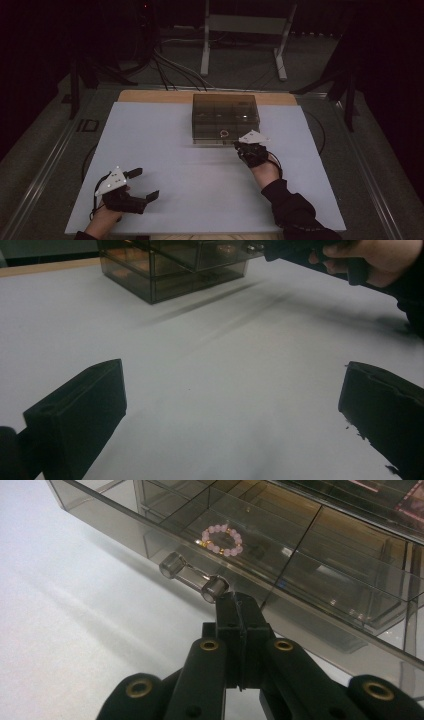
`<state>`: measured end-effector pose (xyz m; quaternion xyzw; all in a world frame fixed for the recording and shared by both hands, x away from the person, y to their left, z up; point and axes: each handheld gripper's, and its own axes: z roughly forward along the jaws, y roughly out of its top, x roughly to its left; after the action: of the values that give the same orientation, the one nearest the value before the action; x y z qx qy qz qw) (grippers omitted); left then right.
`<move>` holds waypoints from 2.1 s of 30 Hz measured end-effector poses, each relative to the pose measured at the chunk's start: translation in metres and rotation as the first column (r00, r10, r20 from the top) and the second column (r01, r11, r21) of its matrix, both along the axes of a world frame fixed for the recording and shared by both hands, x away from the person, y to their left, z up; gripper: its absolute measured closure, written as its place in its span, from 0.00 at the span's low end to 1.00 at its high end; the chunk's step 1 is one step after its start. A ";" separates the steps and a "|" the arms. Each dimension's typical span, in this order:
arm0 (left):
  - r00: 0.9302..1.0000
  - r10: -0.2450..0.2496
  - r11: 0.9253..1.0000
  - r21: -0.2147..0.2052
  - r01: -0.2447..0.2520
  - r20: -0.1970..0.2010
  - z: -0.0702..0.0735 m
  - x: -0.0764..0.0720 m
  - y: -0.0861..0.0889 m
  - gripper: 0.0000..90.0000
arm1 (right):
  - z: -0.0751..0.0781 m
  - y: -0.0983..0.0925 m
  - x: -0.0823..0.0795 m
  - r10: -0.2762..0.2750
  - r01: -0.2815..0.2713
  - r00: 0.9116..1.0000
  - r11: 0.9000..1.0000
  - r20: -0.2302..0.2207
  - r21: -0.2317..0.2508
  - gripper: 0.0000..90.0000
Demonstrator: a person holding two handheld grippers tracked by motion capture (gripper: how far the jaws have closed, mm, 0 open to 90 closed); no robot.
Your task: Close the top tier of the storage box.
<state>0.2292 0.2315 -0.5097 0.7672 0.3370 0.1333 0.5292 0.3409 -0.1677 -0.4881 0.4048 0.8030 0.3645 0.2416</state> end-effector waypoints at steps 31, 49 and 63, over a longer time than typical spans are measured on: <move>1.000 0.001 1.000 -0.002 -0.001 0.001 0.000 0.000 0.000 0.00 | 0.002 0.003 0.006 -0.001 0.001 1.000 1.000 0.011 -0.003 1.00; 1.000 0.001 1.000 -0.003 -0.001 0.001 0.000 0.000 0.000 0.00 | 0.003 0.006 0.009 0.001 -0.001 1.000 1.000 0.014 -0.005 1.00; 1.000 0.000 1.000 -0.004 0.000 0.001 0.000 0.000 0.001 0.00 | 0.005 0.007 0.013 0.000 0.000 1.000 1.000 0.017 -0.004 1.00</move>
<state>0.2289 0.2320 -0.5094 0.7660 0.3372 0.1331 0.5309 0.3535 -0.1605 -0.4832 0.4014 0.8016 0.3664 0.2491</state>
